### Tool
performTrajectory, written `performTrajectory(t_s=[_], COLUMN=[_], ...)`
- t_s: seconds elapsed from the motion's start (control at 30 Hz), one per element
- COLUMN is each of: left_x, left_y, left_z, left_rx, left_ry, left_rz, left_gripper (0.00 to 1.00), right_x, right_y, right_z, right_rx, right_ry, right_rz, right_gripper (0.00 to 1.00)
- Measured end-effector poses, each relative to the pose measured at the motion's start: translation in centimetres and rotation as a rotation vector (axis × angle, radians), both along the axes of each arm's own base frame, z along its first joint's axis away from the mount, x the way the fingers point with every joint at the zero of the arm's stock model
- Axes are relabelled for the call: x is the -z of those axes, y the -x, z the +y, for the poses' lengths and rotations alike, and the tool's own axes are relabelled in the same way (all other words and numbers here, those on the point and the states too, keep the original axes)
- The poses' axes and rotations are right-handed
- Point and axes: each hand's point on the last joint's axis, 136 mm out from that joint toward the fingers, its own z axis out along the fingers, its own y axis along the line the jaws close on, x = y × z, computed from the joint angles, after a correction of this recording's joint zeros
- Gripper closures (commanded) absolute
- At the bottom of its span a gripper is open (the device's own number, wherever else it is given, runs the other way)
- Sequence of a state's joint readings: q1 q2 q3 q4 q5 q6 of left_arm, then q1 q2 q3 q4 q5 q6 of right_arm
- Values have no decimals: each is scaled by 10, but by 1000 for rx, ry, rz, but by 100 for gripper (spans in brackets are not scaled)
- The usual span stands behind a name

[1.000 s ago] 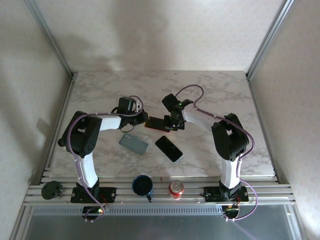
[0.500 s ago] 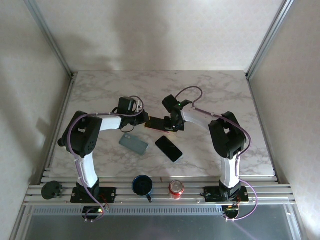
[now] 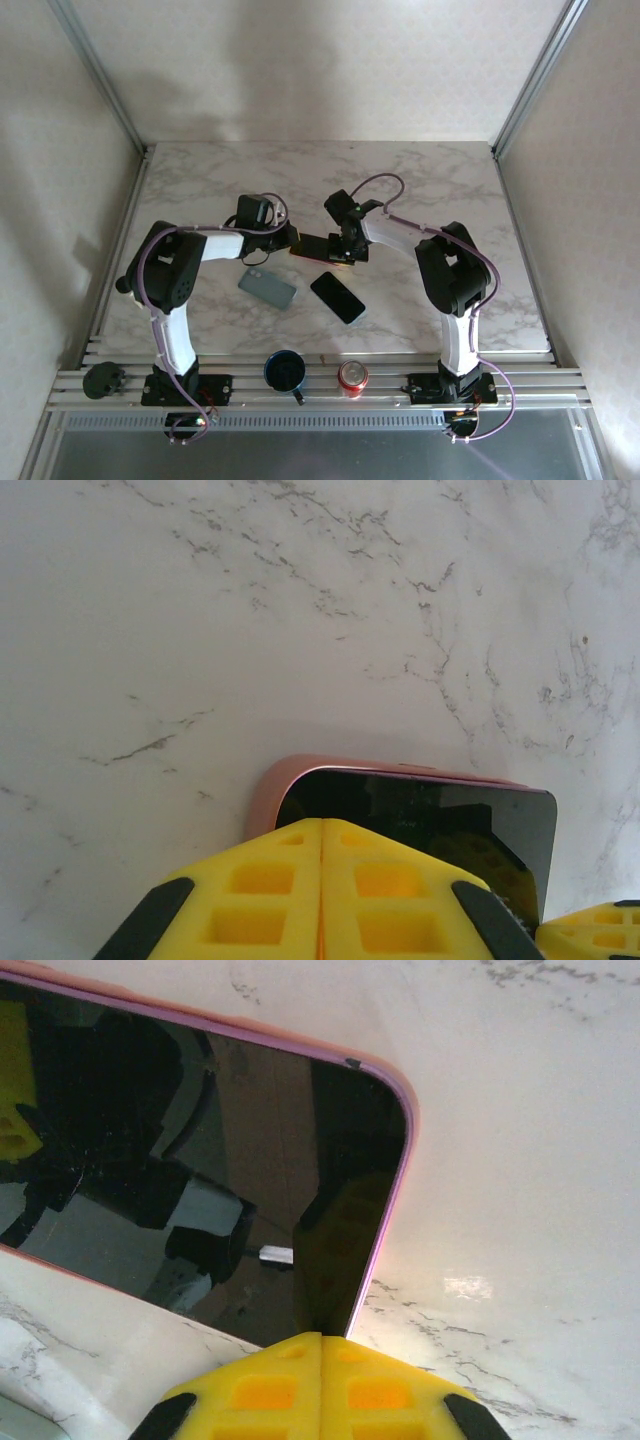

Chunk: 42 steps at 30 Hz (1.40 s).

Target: Put the phone into the phone case

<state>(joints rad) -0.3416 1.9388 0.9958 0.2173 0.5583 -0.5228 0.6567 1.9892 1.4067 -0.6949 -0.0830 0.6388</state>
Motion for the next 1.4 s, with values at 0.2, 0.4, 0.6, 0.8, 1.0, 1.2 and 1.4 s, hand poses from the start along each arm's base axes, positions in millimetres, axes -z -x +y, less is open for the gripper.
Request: performTrajectory(t_s=[0.2,0.4,0.6,0.8,1.0,1.2,1.4], left_x=[0,0,0,0,-3,-2,-2], left_y=[-2,-2,-3,-3,-5,-6,-11], left_z=[-1,-1,-2,-2,-2,-2,-4], left_rx=[2,4,4,4,3,3,3], left_ry=[6,9,10,10,15,15,17], left_rz=[-9,-11,-14,-14,-27,-27,-30], left_gripper=[94,94,94,94,94,95,95], right_x=[2,11,12,14,20,20,13], right_y=[1,5,5,6,5,5,4], right_z=[-1,-3,-3,-3,-2,-2,0], right_rx=[2,5,8,12,20,31,72], right_ry=[-2,1,-1,-4,-4,-8,-60], right_rz=[11,27,26,27,28,28,-9], right_gripper=[97,99,100,100,100,100,100])
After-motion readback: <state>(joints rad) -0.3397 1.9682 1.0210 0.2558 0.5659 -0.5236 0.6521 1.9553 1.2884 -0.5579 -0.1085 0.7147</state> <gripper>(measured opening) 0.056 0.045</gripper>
